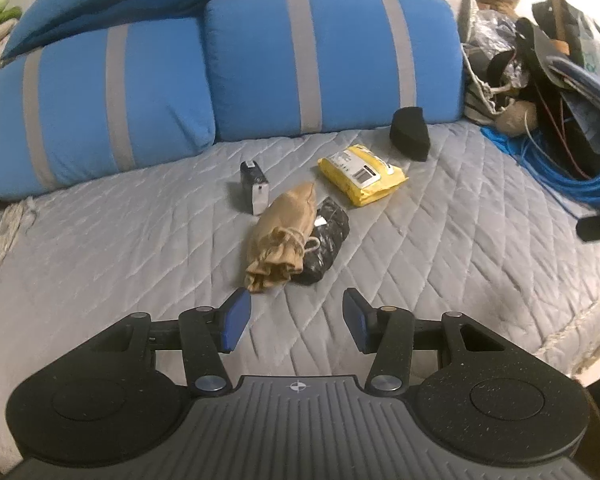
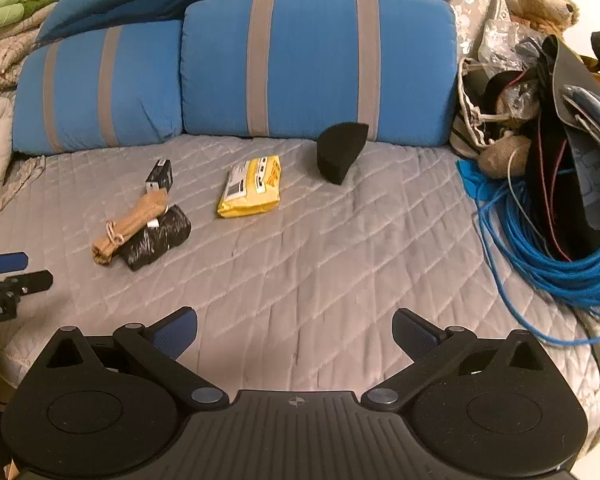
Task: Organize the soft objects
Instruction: 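Move both tools back toward the tan pouch and black bundle on the bed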
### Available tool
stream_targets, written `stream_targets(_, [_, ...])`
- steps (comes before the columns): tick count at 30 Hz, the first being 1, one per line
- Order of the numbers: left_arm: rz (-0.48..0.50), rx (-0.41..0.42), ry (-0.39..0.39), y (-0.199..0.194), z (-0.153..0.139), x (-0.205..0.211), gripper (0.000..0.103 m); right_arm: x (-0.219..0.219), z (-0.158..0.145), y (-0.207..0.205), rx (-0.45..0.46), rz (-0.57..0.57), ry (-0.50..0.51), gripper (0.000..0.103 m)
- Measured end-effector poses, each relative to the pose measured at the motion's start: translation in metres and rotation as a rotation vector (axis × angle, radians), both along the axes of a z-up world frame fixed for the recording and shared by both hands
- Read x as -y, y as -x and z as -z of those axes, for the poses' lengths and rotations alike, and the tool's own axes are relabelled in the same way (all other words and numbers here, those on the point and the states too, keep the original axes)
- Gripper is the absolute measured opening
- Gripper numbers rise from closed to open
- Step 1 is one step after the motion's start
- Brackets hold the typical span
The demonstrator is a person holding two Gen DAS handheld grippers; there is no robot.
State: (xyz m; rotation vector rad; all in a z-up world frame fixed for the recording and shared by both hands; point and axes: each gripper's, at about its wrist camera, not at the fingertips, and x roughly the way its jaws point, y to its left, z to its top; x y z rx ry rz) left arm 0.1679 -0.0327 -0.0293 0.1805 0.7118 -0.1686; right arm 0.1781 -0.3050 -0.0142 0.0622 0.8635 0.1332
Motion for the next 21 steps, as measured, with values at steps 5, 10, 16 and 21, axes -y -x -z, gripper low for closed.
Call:
stream_targets(5, [0.063,0.002,-0.045,-0.013,0.009,0.009,0.05,0.0,0.003,-0.016,0.007,0.003,0.031,0.103])
stream_targets(10, [0.094,0.009,-0.084,-0.029,0.015,0.016,0.05,0.004,0.005,-0.029,0.003,0.015,0.033,0.103])
stream_targets(16, [0.097,0.017,-0.162,-0.054,0.024,0.021,0.05,0.004,0.008,-0.043,-0.002,0.017,0.035,0.103])
stream_targets(21, [0.125,-0.01,-0.246,-0.07,0.036,0.021,0.05,0.002,0.009,-0.048,-0.012,0.013,0.046,0.103])
